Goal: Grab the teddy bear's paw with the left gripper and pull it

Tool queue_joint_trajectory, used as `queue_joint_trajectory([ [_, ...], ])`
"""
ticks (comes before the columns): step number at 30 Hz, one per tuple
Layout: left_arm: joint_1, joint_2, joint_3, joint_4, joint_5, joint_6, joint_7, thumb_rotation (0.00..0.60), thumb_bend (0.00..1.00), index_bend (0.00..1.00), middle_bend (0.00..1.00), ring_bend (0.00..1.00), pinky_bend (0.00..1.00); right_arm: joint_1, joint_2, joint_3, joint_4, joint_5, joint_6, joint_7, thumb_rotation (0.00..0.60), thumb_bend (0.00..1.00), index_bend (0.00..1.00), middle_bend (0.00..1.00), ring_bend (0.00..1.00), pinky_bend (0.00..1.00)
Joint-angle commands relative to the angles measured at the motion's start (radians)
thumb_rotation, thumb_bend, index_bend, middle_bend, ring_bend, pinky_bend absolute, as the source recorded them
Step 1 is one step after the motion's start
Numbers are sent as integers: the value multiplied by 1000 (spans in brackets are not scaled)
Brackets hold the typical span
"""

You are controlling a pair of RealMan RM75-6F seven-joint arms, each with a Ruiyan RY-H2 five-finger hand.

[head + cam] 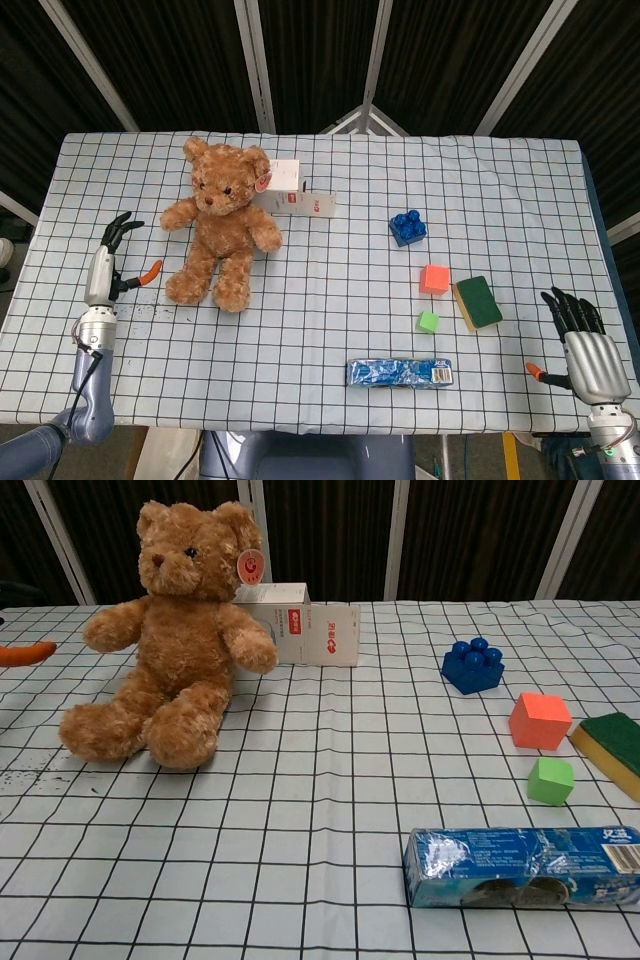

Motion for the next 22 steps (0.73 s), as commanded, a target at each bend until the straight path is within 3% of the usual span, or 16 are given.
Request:
queue_joint_trajectory([
  [1, -2, 2, -3, 7, -5, -12, -2, 600, 384, 223, 64, 0, 0, 0, -1, 1, 2, 1, 2, 0, 600, 113, 16, 0, 0, 0],
  [12, -19, 5, 65, 79, 166, -32, -81, 600, 385, 218, 63, 0, 0, 8, -28, 6, 36, -19, 11, -13, 600, 113, 16, 0, 0, 0],
  [18, 35, 58, 91, -54, 128, 7, 35, 600, 385, 217, 63, 0, 0, 4, -24, 7, 32, -13, 17, -9, 600, 113, 16, 0, 0, 0],
  [22, 46, 65, 84, -71, 126, 21, 42, 600, 384, 217, 62, 0, 0, -1, -20, 8, 28, -17, 25, 4, 600, 113, 16, 0, 0, 0],
])
